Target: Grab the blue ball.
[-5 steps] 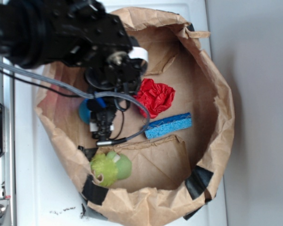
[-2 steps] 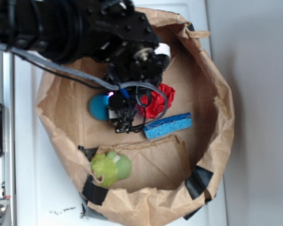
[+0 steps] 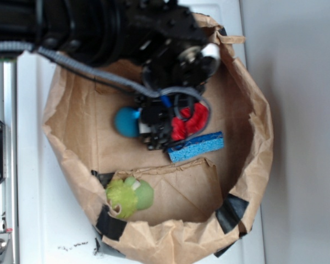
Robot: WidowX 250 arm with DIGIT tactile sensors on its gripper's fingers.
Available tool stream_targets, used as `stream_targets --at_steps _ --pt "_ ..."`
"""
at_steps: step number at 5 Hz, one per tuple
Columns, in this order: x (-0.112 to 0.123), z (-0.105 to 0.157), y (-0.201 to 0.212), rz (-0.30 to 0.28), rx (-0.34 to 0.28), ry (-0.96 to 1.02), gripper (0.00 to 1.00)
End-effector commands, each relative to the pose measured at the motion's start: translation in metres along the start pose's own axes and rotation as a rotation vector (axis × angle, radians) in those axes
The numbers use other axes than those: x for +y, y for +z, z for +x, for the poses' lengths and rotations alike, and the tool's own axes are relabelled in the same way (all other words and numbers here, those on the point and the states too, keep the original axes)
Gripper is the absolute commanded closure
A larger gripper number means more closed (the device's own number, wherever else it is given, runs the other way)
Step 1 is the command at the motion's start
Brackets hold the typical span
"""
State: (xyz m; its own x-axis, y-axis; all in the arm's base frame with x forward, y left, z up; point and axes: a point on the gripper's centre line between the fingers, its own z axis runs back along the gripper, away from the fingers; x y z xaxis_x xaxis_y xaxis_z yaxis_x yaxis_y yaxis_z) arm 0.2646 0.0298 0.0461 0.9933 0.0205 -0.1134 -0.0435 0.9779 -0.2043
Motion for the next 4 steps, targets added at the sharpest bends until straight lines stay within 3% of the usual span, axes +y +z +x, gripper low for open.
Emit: stream_targets --at_steps 1,2,4 --pt "-0.007 -0.018 0.098 -0.096 -0.076 -0.062 1.0" --pt "-0.007 -0.014 0.119 -0.13 -0.047 -0.043 1.0" --pt "-0.001 -0.019 0.131 -0.152 -0.068 -0.027 1.0"
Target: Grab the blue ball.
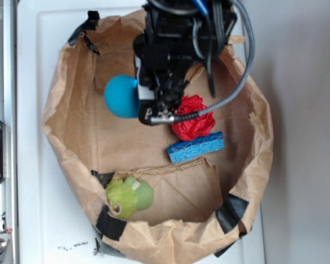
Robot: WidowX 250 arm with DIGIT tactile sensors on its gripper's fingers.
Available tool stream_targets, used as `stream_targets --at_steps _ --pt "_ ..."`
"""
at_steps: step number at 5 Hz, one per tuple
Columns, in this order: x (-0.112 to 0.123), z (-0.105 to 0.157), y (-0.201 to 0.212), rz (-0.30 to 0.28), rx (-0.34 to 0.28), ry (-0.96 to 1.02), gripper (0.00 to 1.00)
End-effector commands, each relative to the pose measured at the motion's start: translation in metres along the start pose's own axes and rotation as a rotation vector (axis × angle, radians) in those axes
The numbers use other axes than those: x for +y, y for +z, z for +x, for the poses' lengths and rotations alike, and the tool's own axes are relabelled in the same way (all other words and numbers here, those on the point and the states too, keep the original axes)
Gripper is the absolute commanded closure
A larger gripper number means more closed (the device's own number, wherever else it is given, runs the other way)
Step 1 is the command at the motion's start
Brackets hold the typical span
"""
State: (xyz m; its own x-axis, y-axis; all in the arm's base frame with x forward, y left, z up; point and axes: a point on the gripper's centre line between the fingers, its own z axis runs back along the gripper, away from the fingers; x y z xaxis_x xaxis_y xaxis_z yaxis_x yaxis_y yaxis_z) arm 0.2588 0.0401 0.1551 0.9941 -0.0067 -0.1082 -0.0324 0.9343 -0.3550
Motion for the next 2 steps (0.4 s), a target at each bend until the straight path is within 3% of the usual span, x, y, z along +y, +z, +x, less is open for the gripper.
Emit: stream_targets --at_steps 1,2 --pt "0.01 -0.004 0.025 0.005 -0.077 -0.006 1.0" --pt "0.013 -0.008 0.011 0.08 -0.195 -0.017 0.5"
